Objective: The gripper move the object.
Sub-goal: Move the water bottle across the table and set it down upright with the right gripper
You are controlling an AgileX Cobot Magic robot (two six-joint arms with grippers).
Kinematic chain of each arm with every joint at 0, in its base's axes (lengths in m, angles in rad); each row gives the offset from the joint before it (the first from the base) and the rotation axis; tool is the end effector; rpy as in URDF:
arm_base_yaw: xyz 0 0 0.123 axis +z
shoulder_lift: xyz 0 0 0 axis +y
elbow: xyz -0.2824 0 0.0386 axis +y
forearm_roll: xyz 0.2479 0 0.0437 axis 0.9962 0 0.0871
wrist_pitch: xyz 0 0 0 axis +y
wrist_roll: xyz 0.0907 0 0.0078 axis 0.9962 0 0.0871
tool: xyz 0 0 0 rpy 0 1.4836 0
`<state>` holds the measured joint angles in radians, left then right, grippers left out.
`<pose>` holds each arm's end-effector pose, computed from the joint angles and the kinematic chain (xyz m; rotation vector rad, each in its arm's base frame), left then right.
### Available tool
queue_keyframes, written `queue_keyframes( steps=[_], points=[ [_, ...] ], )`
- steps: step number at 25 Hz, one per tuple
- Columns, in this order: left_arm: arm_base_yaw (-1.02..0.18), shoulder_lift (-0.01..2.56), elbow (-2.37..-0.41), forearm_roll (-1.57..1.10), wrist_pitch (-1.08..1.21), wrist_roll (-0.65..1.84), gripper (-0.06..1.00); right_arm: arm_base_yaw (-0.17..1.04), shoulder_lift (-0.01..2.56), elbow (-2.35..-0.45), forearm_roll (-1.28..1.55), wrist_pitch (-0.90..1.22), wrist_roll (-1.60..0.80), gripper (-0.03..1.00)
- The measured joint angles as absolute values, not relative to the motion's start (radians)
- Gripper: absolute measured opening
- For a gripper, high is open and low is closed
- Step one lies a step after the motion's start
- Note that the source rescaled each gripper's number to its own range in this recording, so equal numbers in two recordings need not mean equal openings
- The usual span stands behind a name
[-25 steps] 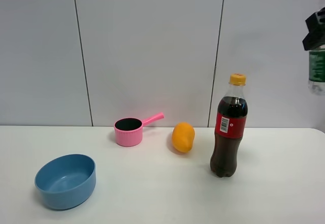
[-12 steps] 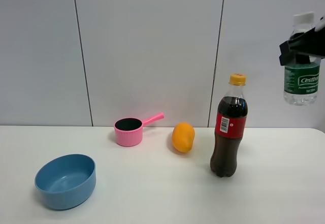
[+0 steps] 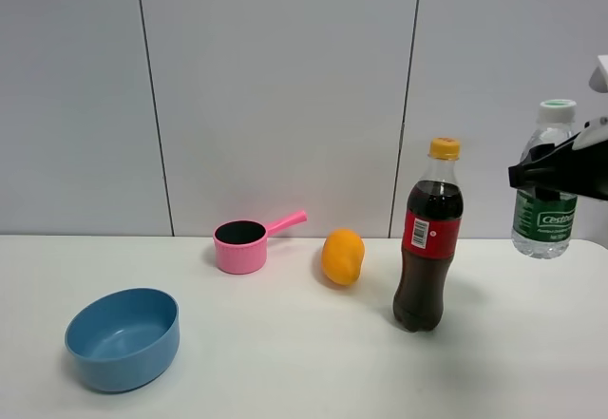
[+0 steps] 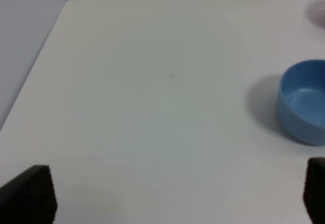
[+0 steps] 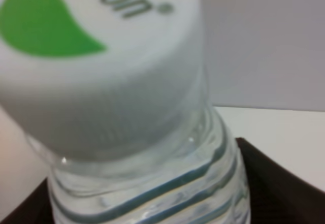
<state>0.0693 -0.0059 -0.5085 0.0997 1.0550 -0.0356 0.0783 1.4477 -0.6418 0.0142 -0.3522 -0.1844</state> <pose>-0.0073 0.0074 0.2803 -0.1112 2.0200 0.1402 0.2909 0.0224 0.2267 -0.2378 1.9233 -0.0665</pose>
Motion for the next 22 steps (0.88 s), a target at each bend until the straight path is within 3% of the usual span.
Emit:
queue_keyframes(
  steps=[22],
  points=[
    [0.069, -0.006, -0.508, 0.099, 1.055, -0.036, 1.0, 0.076, 1.762, -0.642, 0.121, -0.627, -0.202, 0.0]
  ],
)
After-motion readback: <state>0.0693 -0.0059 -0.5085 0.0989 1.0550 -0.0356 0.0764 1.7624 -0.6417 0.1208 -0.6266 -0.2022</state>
